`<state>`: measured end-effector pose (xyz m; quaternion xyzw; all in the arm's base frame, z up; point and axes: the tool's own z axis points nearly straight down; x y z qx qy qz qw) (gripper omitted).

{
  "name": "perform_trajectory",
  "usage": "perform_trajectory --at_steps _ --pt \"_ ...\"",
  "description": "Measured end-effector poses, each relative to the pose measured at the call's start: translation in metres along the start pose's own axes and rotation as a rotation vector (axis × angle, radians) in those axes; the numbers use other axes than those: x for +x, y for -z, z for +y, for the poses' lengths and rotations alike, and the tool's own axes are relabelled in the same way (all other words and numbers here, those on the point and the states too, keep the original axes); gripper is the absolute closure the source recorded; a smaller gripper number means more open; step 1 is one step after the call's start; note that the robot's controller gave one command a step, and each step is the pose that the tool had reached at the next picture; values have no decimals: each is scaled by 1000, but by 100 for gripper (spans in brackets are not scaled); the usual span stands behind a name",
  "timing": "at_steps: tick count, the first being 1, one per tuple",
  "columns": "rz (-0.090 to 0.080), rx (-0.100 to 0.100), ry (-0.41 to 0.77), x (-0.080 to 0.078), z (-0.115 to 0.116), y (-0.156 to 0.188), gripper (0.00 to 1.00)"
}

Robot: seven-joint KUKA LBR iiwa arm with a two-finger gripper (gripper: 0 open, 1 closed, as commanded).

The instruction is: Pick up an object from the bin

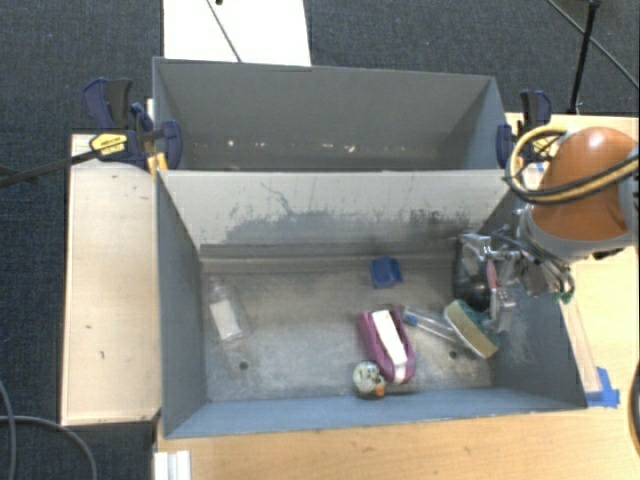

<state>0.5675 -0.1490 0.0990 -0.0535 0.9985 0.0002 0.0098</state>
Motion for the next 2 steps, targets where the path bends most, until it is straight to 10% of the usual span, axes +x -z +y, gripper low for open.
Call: perform_trajectory --at_steps 1,2 --pt "23 -10 7 5 4 -1 100" --pt "11 2 -195 45 24 94 100"
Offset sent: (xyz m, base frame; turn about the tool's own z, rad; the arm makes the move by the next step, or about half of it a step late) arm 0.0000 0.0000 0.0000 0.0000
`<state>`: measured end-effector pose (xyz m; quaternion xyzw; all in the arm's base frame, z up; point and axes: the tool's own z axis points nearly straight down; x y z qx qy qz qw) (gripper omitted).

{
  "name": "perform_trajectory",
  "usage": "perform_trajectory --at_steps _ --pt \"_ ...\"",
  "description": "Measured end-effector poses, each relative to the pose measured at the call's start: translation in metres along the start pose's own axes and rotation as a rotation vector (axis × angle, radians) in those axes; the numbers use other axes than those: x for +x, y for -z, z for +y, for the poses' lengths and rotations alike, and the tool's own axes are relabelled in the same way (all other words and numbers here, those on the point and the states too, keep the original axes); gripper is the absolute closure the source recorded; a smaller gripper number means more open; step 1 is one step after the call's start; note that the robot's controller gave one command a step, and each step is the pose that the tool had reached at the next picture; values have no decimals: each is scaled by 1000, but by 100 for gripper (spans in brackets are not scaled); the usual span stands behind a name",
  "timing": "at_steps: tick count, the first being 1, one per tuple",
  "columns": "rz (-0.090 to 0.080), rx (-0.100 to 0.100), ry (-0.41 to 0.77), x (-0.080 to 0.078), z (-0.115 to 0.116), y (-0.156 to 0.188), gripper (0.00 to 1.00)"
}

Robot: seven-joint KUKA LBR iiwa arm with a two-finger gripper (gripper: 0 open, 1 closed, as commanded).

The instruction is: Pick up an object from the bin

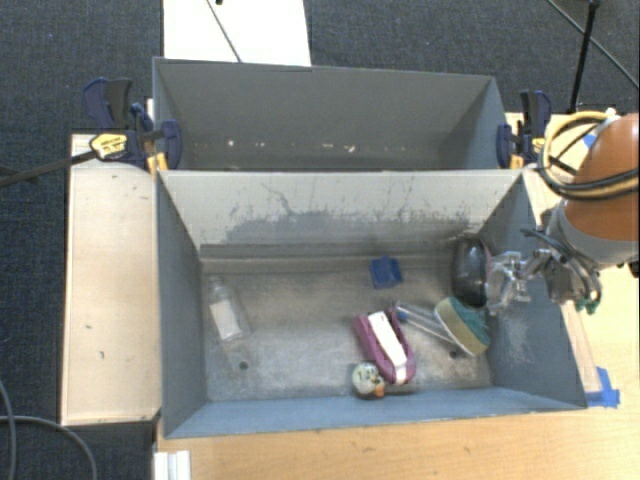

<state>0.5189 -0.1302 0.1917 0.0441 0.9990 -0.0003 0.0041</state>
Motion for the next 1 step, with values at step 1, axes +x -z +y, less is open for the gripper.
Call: perform_trajectory --at_steps 1 --pt "5 0 3 0 0 -3 0"
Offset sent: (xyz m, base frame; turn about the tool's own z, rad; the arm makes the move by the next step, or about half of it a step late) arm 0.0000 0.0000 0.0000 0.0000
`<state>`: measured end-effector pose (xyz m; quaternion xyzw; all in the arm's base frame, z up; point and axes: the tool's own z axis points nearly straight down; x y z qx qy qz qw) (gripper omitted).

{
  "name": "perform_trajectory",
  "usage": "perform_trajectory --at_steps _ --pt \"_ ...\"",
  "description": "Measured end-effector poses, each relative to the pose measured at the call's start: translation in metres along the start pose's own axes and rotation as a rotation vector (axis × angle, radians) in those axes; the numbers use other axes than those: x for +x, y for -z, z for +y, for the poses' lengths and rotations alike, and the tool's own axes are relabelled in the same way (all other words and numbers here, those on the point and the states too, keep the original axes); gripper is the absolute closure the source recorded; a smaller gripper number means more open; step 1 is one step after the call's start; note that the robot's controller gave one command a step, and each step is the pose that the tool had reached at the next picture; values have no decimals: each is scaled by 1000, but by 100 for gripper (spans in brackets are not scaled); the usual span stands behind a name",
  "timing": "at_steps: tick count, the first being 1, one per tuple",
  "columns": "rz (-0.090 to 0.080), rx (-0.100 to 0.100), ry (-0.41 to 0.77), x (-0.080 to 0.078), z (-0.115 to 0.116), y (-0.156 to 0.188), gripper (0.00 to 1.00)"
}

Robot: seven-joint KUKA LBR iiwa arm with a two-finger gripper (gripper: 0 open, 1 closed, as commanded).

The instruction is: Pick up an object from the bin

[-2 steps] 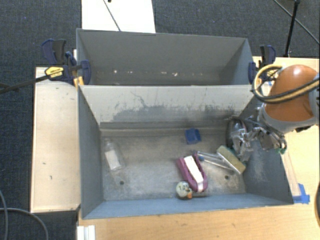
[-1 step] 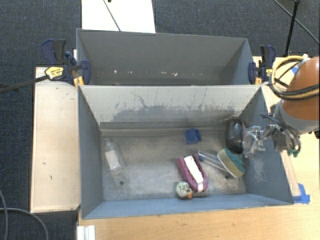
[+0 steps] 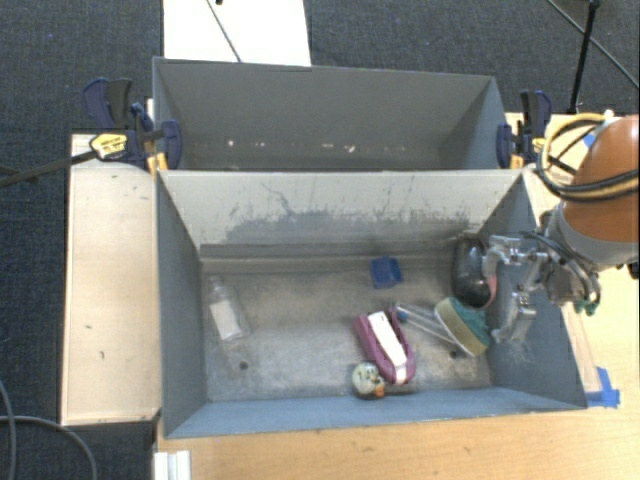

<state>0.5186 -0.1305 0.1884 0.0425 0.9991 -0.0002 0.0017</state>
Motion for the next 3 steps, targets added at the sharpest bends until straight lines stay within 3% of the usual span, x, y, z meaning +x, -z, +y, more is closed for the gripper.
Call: perform_trajectory --at_steps 1,2,3 --pt "5 -12 20 8 3 -120 0" --pt "3 -1 12 8 -4 -118 100" --pt "13 -8 21 10 0 -119 0"
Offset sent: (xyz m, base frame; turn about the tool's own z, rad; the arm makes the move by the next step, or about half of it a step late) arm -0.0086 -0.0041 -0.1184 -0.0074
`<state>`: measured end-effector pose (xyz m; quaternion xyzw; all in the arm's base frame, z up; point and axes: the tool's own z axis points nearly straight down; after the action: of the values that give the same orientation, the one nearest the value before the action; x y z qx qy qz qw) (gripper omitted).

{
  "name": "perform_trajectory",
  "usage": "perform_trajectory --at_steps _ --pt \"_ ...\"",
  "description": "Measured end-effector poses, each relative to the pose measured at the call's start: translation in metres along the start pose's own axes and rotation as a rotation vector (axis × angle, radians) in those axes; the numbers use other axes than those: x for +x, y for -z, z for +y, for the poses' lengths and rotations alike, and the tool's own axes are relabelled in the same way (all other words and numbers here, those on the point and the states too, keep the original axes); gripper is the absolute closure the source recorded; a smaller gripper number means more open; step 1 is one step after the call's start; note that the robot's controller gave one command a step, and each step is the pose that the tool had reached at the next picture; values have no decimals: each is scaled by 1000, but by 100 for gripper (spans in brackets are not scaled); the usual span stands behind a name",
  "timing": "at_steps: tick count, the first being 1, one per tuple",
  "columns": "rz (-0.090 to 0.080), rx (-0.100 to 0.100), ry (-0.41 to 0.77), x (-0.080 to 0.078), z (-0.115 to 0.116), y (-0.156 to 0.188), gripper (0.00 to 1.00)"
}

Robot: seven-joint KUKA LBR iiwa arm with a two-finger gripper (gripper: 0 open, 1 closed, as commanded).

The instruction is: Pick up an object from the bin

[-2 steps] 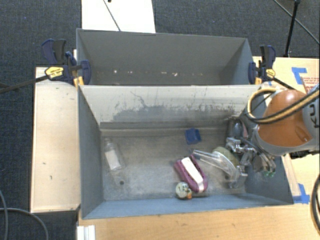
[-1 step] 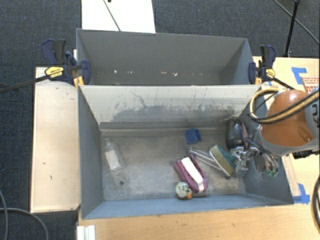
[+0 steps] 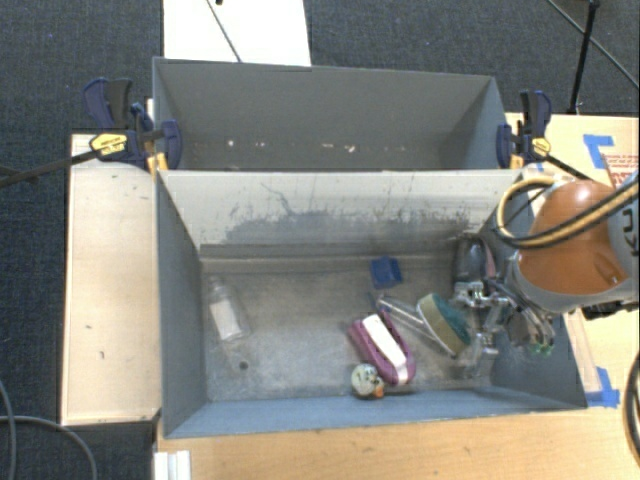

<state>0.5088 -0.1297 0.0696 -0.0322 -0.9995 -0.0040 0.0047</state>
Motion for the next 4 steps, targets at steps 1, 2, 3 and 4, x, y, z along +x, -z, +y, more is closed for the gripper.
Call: perform_trajectory --at_steps 1,2,3,4 --pt "-10 5 47 20 53 0 0" --pt "-13 9 47 19 49 0 100" --pt "-16 5 -57 -24 110 7 100" --pt "-10 7 -141 -20 126 1 100"
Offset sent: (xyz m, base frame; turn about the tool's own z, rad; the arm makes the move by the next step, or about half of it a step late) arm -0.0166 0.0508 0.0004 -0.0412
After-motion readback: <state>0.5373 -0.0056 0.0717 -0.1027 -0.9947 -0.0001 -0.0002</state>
